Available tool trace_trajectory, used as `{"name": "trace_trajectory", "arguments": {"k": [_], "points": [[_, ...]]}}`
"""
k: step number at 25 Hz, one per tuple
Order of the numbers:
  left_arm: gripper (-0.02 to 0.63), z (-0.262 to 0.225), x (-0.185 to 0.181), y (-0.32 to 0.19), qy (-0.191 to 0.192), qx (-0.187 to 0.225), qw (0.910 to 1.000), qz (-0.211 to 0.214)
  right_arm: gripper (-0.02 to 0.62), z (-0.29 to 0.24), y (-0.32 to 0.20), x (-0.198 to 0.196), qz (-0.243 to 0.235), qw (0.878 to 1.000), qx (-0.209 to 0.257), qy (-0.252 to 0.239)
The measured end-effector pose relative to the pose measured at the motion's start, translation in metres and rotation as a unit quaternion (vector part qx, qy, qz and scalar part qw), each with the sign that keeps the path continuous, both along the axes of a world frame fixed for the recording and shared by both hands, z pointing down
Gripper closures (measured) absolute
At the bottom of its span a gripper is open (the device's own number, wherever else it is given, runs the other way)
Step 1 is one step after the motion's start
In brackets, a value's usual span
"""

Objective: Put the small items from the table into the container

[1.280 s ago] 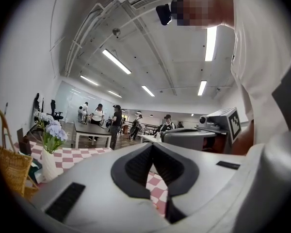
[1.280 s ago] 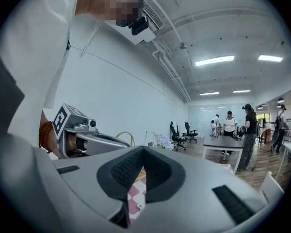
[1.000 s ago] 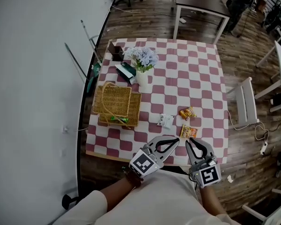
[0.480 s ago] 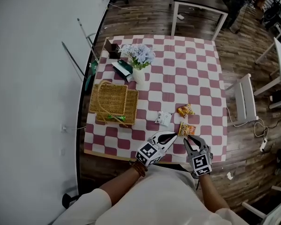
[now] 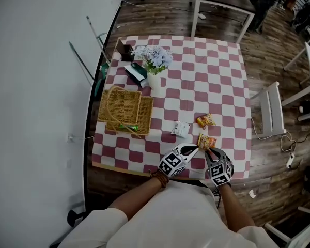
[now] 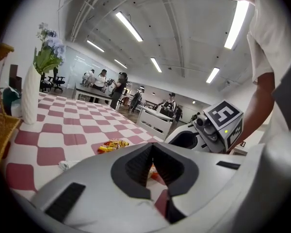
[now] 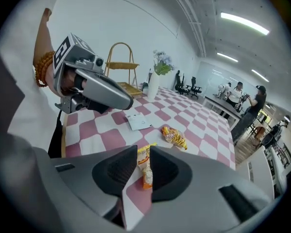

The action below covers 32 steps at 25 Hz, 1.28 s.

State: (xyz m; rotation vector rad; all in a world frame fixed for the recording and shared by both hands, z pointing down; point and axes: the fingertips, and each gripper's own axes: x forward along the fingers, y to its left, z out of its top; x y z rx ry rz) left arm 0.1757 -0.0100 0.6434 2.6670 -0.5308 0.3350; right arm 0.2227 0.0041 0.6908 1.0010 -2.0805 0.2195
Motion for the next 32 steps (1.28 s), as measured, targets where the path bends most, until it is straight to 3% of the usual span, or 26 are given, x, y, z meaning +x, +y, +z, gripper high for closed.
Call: {"name": "trace_trajectory", "arguments": {"k": [3,4,16,25,28,32], "points": [[0.6,0.011,0.006,-0.004,-0.007,-0.008,0.9999,0.001,0.489,0.018,-0.002,0.004,-0.006,1.0,-0.021,0.017],[0.6,0.016,0.008,-0.005,-0.011,-0.011,0.9999,0.001,0.454,0.024,-0.003,0.006,-0.007,0.999,-0.028,0.022],[0.6,0.073,0.013,-0.011,-0.046,-0.065,0.9968,-0.014,0.454,0.073,0.0,0.018,-0.021,0.994,-0.077,0.071],[0.598,0.084,0.016,-0.01,-0.058,-0.08,0.995,-0.007,0.456,0.092,-0.002,0.022,-0.025,0.991,-0.091,0.097],[0.6,0.083,0.017,-0.008,-0.058,-0.082,0.9949,-0.006,0.508,0.092,-0.005,0.023,-0.027,0.991,-0.085,0.104],[0.6,0.082,0.014,-0.009,-0.058,-0.081,0.995,-0.006,0.523,0.087,-0.006,0.024,-0.021,0.991,-0.077,0.104]]}}
